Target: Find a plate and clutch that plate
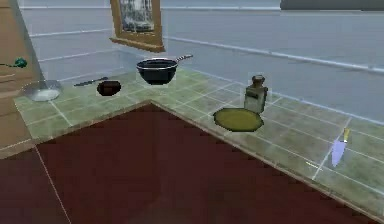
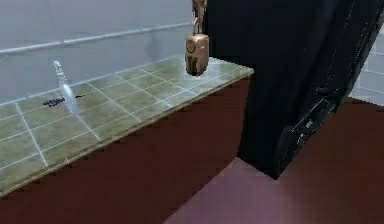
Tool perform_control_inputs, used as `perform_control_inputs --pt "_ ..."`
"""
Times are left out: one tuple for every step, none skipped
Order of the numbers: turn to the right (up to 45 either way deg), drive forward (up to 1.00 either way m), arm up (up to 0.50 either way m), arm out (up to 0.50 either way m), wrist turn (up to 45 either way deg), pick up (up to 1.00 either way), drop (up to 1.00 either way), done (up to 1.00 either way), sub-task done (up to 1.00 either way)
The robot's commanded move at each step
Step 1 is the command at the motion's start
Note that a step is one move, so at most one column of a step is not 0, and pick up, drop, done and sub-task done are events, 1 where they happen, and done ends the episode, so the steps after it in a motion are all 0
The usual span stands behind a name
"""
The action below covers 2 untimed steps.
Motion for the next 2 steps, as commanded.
perform_control_inputs --pt "-45.0 0.0 0.0 0.0 0.0 0.0 0.0 0.0 0.0" --pt "-27.0 0.0 0.0 0.0 0.0 0.0 0.0 0.0 0.0"
